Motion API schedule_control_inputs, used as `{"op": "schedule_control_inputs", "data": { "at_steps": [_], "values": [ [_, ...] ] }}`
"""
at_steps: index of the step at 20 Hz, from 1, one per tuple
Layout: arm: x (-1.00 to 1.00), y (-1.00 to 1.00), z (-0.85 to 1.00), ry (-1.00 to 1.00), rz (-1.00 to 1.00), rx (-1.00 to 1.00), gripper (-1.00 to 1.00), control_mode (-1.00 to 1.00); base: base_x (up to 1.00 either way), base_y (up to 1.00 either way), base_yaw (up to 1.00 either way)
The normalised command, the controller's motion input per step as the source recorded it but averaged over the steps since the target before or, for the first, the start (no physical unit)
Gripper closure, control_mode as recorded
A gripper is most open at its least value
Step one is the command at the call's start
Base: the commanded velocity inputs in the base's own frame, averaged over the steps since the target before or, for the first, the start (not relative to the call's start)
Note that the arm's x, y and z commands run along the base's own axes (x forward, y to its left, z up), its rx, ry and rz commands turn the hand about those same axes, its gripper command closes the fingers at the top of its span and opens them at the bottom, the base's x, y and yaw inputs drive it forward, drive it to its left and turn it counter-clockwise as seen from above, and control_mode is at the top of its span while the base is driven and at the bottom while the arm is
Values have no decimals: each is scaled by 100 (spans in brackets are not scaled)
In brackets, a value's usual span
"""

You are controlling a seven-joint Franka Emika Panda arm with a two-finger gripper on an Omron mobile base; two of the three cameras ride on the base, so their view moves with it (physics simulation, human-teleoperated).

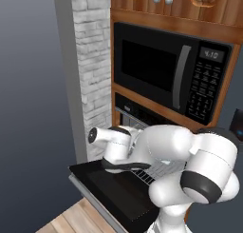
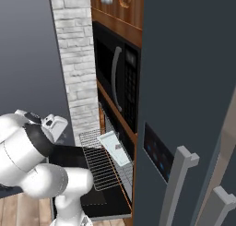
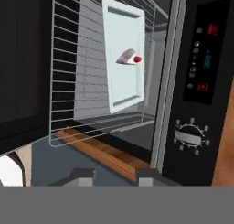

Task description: Take the baked cake out of the oven and place it on the plate for cooling. Then close the oven door.

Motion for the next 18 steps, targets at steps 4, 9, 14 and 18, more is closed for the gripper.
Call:
{"op": "schedule_control_inputs", "data": {
  "at_steps": [4, 9, 14, 18],
  "values": [
    [0, -3, 26, -21, -22, 5, -100, -100, 0, 0, 0],
    [12, -19, 16, 5, 1, 0, -100, -100, 0, 0, 0],
    [9, -32, 1, 19, 19, -12, -100, -100, 0, 0, 0],
    [0, -36, 0, 28, 23, -19, -100, -100, 0, 0, 0]
  ]
}}
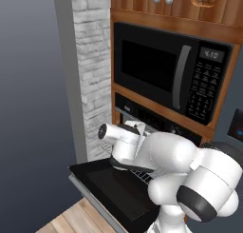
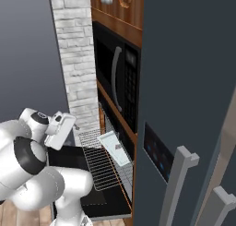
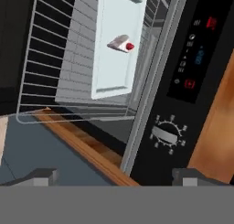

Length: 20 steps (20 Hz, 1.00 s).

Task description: Take the baked cake out of the oven and place it on the plate for cooling. Then close the oven door.

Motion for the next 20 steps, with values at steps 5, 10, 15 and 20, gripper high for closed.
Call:
{"op": "schedule_control_inputs", "data": {
  "at_steps": [5, 10, 15, 20],
  "values": [
    [12, -25, 0, 39, 23, -21, -100, -100, 0, 0, 0],
    [19, -7, -22, 40, 21, -22, -100, -100, 0, 0, 0],
    [31, 0, -42, 41, 20, -18, -100, -100, 0, 0, 0],
    [48, 0, -25, 24, 15, -11, -100, -100, 0, 0, 0]
  ]
}}
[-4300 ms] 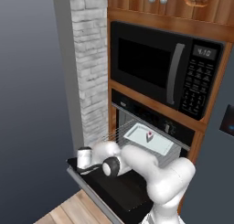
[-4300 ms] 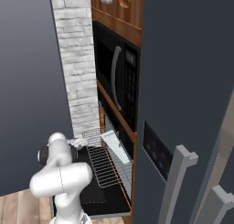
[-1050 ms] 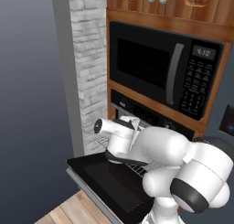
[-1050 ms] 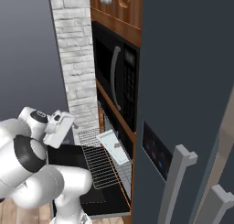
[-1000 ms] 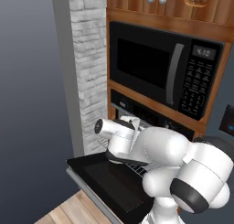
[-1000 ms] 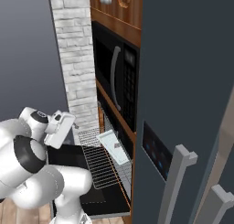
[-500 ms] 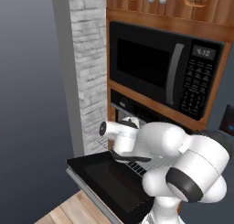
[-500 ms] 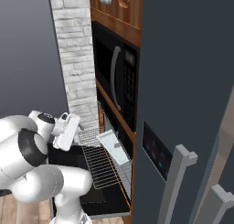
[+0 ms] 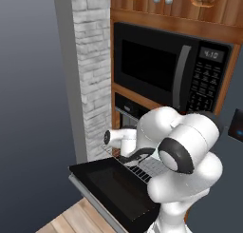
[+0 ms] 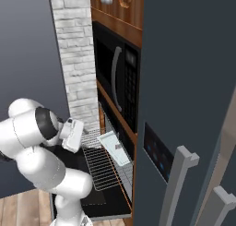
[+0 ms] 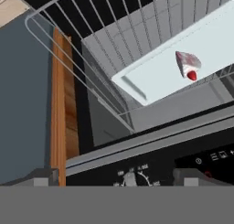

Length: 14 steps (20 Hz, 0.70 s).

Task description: Take the baked cake out of the oven and place it on the plate for cooling. Then close the oven door.

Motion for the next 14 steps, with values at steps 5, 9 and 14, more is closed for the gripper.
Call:
{"op": "schedule_control_inputs", "data": {
  "at_steps": [5, 9, 14],
  "values": [
    [37, -2, -36, 1, 3, -8, -100, -100, 0, 0, 0],
    [39, -21, -43, 0, 0, -7, -100, -100, 0, 0, 0],
    [45, -22, -34, 2, 0, -3, -100, -100, 0, 0, 0]
  ]
}}
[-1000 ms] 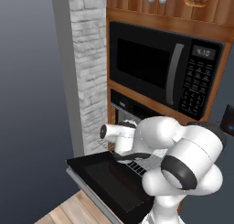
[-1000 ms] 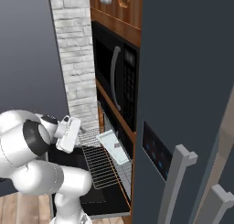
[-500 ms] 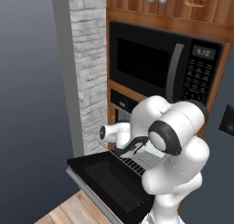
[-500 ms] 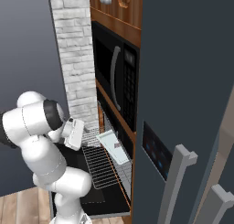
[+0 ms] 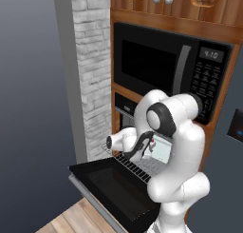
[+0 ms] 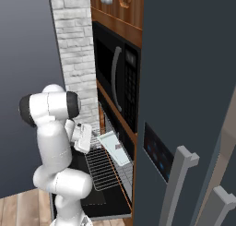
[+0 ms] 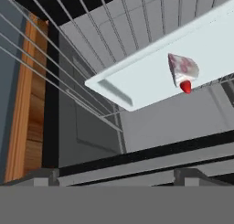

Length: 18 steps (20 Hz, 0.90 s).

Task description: Take the baked cake out of the oven and place it on the plate for cooling. Then close the oven door.

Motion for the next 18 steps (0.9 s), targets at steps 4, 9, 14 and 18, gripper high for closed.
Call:
{"op": "schedule_control_inputs", "data": {
  "at_steps": [4, 9, 14, 18],
  "values": [
    [54, -22, -36, 11, 0, -2, -100, -100, 0, 0, 0],
    [44, -24, -34, 11, 0, 0, -100, -100, 0, 0, 0],
    [38, -28, -38, 4, 0, 0, -100, -100, 0, 0, 0],
    [26, -25, -37, 2, 2, 0, -100, -100, 0, 0, 0]
  ]
}}
